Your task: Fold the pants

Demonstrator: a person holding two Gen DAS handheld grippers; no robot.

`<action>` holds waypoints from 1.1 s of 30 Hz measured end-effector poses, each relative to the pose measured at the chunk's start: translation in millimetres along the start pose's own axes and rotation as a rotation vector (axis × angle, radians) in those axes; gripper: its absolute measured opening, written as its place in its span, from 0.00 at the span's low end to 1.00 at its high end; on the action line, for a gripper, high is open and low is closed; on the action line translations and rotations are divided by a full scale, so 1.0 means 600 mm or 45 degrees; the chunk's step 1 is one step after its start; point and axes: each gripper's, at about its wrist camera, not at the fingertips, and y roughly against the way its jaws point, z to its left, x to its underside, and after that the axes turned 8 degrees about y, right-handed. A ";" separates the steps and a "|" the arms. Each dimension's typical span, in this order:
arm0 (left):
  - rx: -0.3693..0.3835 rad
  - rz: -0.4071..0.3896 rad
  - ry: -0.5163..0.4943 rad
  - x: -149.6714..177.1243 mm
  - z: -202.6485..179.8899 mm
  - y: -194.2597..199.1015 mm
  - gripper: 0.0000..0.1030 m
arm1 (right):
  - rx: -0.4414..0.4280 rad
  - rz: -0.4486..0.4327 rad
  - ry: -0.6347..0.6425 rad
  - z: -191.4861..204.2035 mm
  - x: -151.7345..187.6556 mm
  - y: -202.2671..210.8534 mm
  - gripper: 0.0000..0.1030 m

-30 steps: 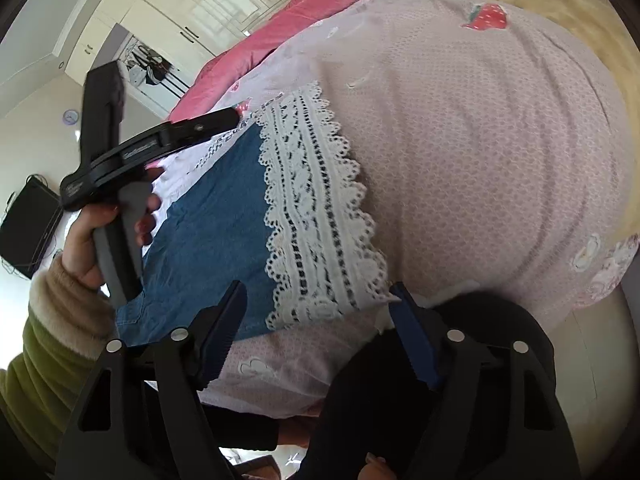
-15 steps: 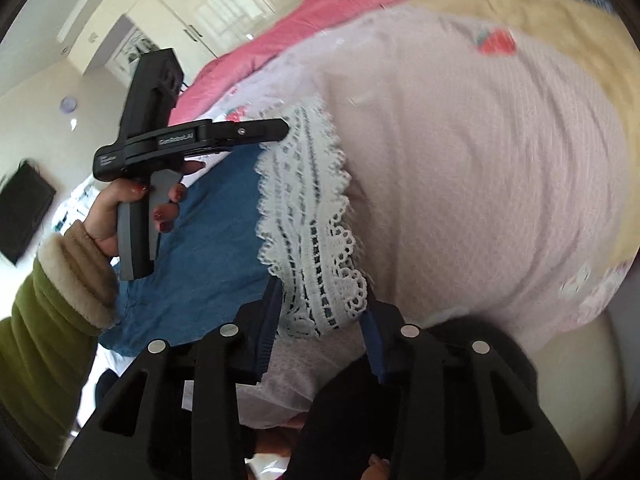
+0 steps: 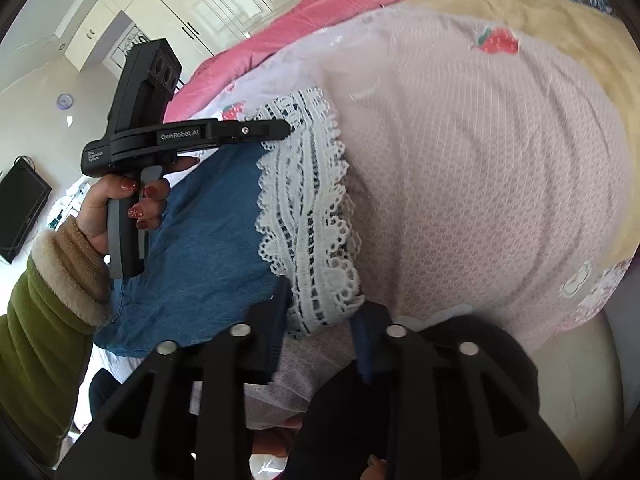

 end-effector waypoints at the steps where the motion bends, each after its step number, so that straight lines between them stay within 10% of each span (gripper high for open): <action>1: 0.005 -0.009 -0.001 0.000 -0.001 0.005 0.14 | 0.001 -0.014 0.007 0.001 -0.001 0.007 0.24; 19: 0.136 -0.338 0.029 0.034 0.033 0.203 0.14 | -0.067 -0.203 0.381 0.173 -0.053 0.059 0.24; 33: 0.065 -0.416 0.287 0.188 0.174 0.290 0.14 | -0.213 0.008 0.761 0.358 -0.039 -0.079 0.24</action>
